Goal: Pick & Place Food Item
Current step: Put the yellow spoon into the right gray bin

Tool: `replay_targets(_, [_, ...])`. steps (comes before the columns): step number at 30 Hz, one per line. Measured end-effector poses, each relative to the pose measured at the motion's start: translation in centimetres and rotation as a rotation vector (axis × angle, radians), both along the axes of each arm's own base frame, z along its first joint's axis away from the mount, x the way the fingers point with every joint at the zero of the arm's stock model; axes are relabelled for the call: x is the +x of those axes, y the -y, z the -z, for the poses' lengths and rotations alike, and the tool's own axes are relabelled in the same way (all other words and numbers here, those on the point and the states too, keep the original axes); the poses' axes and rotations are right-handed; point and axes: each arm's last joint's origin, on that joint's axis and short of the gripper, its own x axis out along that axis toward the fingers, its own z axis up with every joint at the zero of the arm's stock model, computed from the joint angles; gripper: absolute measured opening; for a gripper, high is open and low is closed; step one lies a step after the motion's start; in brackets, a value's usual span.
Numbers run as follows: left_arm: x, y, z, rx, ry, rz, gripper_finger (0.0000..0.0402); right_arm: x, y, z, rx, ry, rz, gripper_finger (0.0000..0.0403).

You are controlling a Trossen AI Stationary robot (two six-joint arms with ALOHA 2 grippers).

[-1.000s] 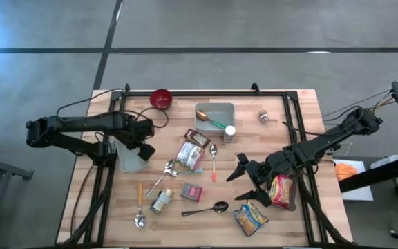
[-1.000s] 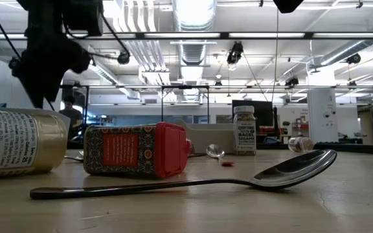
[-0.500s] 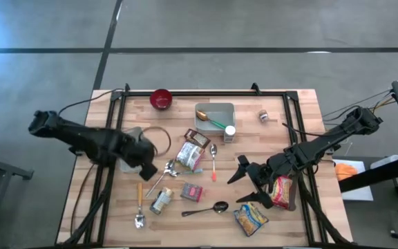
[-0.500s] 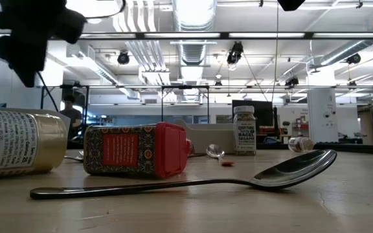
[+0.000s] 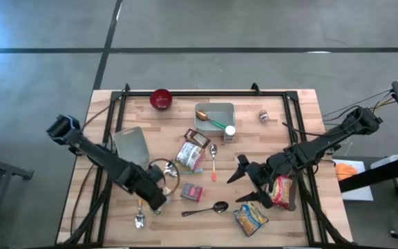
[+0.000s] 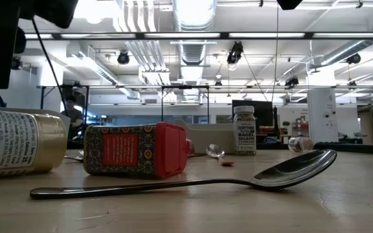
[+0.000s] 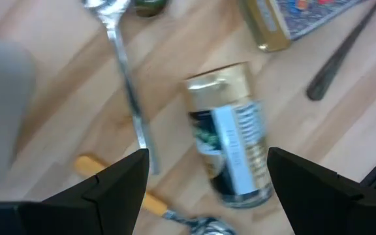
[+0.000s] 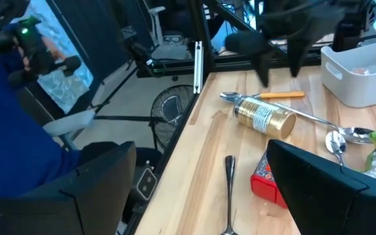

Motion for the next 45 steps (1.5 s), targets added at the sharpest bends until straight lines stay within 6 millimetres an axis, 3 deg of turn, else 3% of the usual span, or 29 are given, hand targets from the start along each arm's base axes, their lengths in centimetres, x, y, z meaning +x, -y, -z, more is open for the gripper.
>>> replay_targets(5, [2.1,1.3,0.9,0.054,-0.083,0.002,0.0316,0.2,0.3,-0.1,0.002,0.015,0.011,0.0343])
replay_targets(9, [2.5,1.8,1.3,0.115,-0.178,0.003,0.0316,0.2,0.3,-0.1,0.003,0.015,0.011,0.0343])
replay_targets(17, [0.1,2.2,-0.7,0.065,-0.215,-0.280,0.0316,0.2,0.3,-0.2,0.008,0.014,0.011,0.0343])
replay_targets(20, [-1.2,2.3,-0.6,0.045,-0.221,-0.371,0.0316,0.2,0.2,-0.5,0.013,0.021,0.009,0.0343])
replay_targets(25, [-2.6,2.8,1.3,-0.004,-0.232,-0.442,0.0303,0.2,-0.1,-0.9,0.021,0.029,-0.008,0.0343])
replay_targets(31, [-3.3,2.6,3.8,-0.045,-0.258,-0.449,0.0249,0.1,-0.1,-0.8,0.026,0.026,-0.028,0.0343])
replay_targets(37, [-3.9,2.3,4.9,-0.044,-0.306,-0.439,0.0204,0.1,-0.1,-0.8,0.026,0.025,-0.031,0.0343])
replay_targets(45, [-4.1,2.2,7.3,-0.117,-0.254,-0.440,0.0189,0.1,-0.1,-0.8,0.026,0.025,-0.031,0.0343])
